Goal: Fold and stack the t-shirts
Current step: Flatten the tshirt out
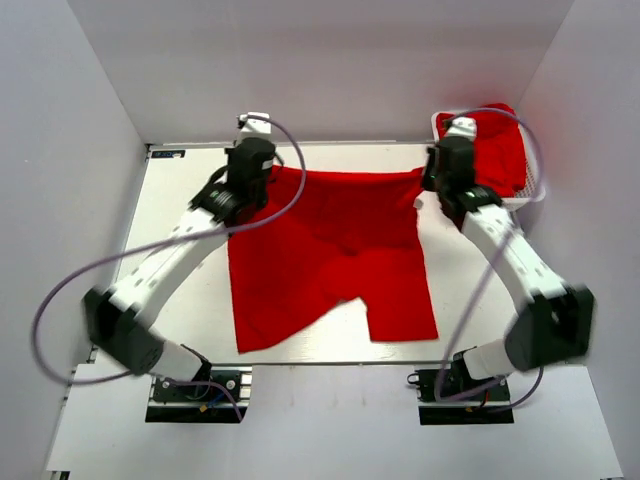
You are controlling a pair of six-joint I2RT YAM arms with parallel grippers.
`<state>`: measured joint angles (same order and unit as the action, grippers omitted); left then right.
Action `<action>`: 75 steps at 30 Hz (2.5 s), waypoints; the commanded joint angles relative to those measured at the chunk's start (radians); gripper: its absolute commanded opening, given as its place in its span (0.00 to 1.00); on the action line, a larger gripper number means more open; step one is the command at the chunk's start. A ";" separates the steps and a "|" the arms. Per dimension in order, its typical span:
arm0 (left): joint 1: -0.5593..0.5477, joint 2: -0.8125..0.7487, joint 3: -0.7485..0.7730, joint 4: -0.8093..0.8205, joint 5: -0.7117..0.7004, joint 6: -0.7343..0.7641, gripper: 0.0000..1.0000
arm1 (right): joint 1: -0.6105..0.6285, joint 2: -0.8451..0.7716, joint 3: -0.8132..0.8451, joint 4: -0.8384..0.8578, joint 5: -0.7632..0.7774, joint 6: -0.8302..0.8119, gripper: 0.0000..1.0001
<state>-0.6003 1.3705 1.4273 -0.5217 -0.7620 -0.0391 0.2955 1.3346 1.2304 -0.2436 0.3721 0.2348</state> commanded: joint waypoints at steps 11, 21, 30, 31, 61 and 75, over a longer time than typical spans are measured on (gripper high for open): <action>0.289 0.790 0.364 0.256 0.104 0.048 0.00 | -0.015 0.815 0.645 0.109 -0.038 -0.003 0.00; 0.367 1.082 0.717 0.226 0.256 0.059 0.56 | -0.013 1.057 0.845 0.253 -0.058 -0.057 0.20; 0.379 0.957 0.792 0.020 0.334 0.010 1.00 | -0.009 0.889 0.773 0.144 -0.124 -0.060 0.90; 0.379 0.902 0.792 -0.019 0.334 -0.023 1.00 | -0.006 0.867 0.743 0.135 -0.140 -0.054 0.90; 0.349 -0.320 -0.745 -0.266 0.794 -0.544 1.00 | -0.009 -0.314 -0.545 -0.281 -0.159 0.313 0.90; 0.356 -0.231 -0.869 -0.136 0.722 -0.656 0.81 | -0.012 -0.279 -0.557 -0.253 -0.150 0.347 0.90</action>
<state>-0.2398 1.1488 0.5686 -0.6704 -0.0002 -0.6491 0.2882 1.0462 0.6434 -0.5140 0.2001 0.5694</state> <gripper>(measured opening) 0.819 0.904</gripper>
